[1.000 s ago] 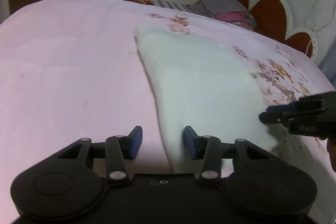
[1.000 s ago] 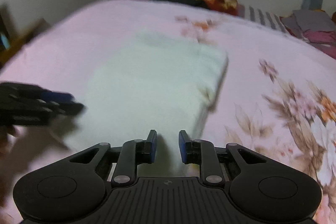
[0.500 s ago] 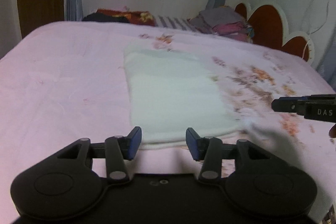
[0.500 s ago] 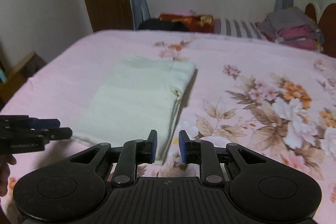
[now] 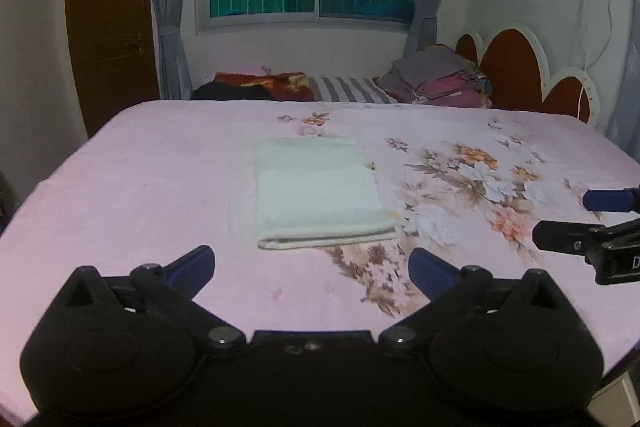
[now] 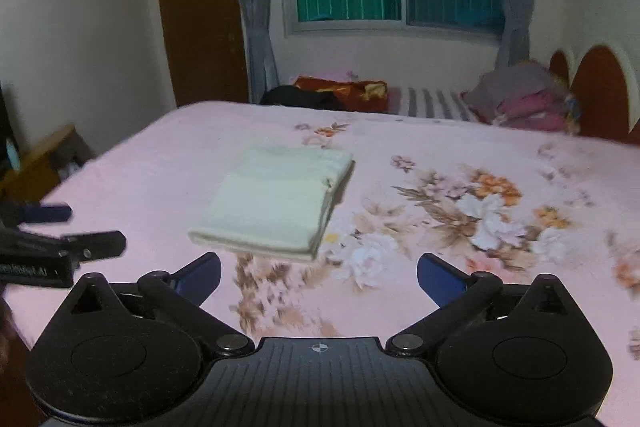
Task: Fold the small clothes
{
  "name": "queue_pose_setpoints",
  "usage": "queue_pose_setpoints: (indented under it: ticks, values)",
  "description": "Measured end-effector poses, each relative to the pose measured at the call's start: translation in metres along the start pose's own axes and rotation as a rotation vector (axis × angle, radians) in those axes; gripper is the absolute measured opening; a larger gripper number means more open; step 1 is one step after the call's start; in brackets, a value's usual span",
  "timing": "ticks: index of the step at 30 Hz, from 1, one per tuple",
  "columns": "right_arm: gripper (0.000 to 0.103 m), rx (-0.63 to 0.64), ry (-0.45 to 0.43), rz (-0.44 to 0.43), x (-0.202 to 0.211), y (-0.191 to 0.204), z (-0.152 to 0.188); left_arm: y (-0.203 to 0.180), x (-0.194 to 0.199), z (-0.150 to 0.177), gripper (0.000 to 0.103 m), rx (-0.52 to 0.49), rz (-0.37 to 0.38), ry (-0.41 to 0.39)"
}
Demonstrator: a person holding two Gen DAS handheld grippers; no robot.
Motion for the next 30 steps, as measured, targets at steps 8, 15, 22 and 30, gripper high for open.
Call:
queue_pose_setpoints:
  ticks: [8,15,22,30]
  values:
    - [0.103,-0.021,-0.024,0.021,0.047,0.002,0.028,-0.028,0.047,0.013,0.103,-0.027,0.022,-0.052]
    - [0.103,-0.043,-0.036,0.027,0.078,-0.007,0.031,-0.037,0.066,0.013,0.103,-0.014,0.034,-0.095]
    - [0.103,-0.032,-0.064,0.015,0.096,-0.008,0.027,-0.038,0.073,0.011,0.103,0.023,0.056,-0.115]
    - [0.103,-0.031,-0.078,0.013,0.103,-0.011,0.021,-0.043,0.077,0.008,0.103,0.014,0.056,-0.134]
Point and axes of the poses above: each gripper's, at about its wrist camera, not at the fingertips, and x roughly against the way its jaws point, y to its left, z to its underside, the point moved 3 cm from there along -x, roughly the way its jaws point, and after that the axes turned 13 degrees about z, right-handed, at the moved point
